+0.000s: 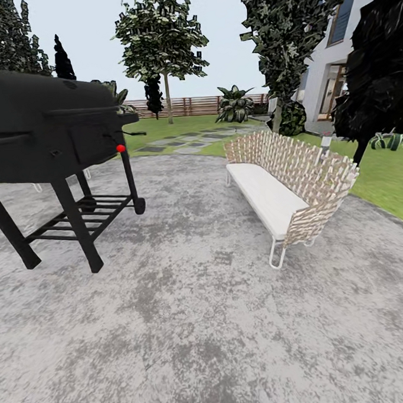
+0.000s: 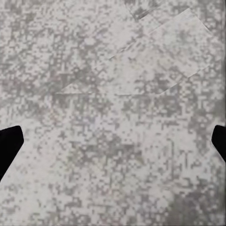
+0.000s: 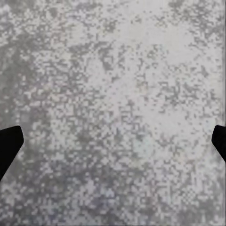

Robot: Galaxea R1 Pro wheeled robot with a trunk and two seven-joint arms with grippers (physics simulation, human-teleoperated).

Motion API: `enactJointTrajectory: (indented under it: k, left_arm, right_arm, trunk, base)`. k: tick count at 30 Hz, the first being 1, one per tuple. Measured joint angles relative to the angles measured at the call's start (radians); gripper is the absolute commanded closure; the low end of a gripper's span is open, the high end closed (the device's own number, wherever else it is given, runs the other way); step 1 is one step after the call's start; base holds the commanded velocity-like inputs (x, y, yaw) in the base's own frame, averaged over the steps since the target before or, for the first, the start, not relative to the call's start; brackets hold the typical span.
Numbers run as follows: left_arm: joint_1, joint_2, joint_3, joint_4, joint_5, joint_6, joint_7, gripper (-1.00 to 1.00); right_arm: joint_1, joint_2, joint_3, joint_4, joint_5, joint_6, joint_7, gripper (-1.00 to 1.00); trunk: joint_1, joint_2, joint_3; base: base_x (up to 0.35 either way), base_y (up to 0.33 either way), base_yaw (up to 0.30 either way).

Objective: In the garden, pick up the pesticide atomizer on the floor and spray pesticide onto both trees until each tree trunk is fully covered.

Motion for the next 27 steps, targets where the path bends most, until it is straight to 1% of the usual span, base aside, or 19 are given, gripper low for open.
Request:
enactJointTrajectory:
  k: [6, 12, 19, 27]
  left_arm:
    - [0.0, 0.0, 0.001, 0.0, 0.004, 0.0, 0.0, -1.0]
    - [0.0, 0.0, 0.001, 0.0, 0.004, 0.0, 0.0, -1.0]
    - [0.0, -0.001, 0.001, 0.0, 0.006, 0.0, 0.001, -1.0]
    - [0.0, -0.001, 0.001, 0.0, 0.006, 0.0, 0.002, -1.0]
  right_arm:
    - [0.0, 0.0, 0.0, 0.001, 0.0, 0.0, 0.0, -1.0]
    - [0.0, 0.0, 0.001, 0.002, 0.001, 0.0, 0.0, -1.0]
    - [0.0, 0.0, 0.001, 0.012, 0.001, 0.0, 0.0, -1.0]
    - [0.0, 0.0, 0.002, 0.018, 0.001, 0.0, 0.0, -1.0]
  trunk:
    - [0.0, 0.0, 0.0]
    - [0.0, 0.0, 0.0]
    - [0.0, 0.0, 0.0]
    - [0.0, 0.0, 0.0]
  base:
    - [0.311, -0.127, 0.0]
    - [0.333, -0.038, 0.0]
    - [0.339, 0.009, 0.0]
    - [0.34, 0.088, 0.0]
